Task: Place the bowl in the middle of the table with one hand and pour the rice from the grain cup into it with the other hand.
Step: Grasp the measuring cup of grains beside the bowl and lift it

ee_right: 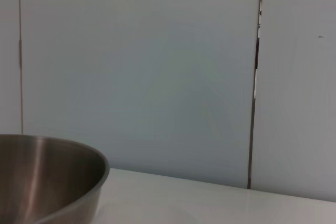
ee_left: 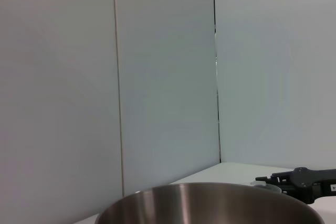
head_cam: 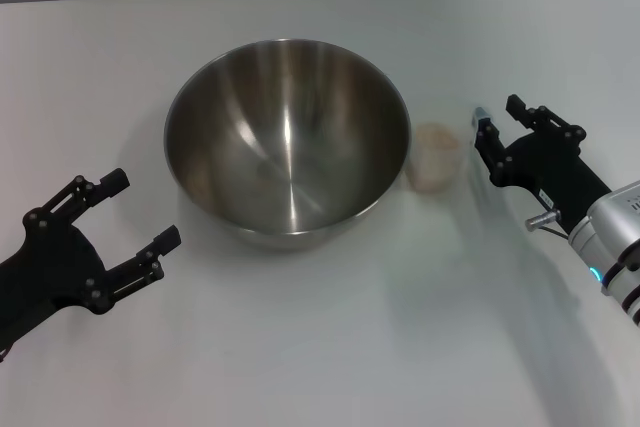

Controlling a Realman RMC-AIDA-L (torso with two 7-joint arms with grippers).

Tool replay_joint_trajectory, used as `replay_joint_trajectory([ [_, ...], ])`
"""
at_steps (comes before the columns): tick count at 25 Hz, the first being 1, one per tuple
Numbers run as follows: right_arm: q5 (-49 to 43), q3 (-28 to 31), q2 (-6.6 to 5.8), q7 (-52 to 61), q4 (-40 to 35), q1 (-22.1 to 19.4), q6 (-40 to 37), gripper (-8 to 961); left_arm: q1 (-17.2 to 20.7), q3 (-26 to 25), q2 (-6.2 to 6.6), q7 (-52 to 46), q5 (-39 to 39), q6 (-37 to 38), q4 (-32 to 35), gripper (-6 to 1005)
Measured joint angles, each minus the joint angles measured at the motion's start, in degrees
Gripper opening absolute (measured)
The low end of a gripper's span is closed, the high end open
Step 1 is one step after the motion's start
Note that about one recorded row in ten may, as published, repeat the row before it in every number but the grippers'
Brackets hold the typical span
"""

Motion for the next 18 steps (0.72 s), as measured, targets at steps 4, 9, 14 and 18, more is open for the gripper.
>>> replay_joint_trajectory([
  [4,-0.03,0.24,0.0,0.0,-0.02,-0.18,-0.1,427,0.03,-0.01,0.0,0.0,0.04,0.0,0.0,841],
  [9,-0.03,0.32,0.0,-0.01,0.18,-0.27,-0.12,183,0.03,-0.07,0.0,0.0,0.16,-0.01,0.0,841],
  [14,0.2,0.45,0.0,-0.01,0.23,-0.35,-0.14,64,0.03,-0.1,0.0,0.0,0.27,-0.03,0.0,841],
  [18,0.36,0.69,0.0,-0.01,0.23,-0.57,-0.91,40,0.03,-0.1,0.0,0.01,0.28,-0.05,0.0,841],
])
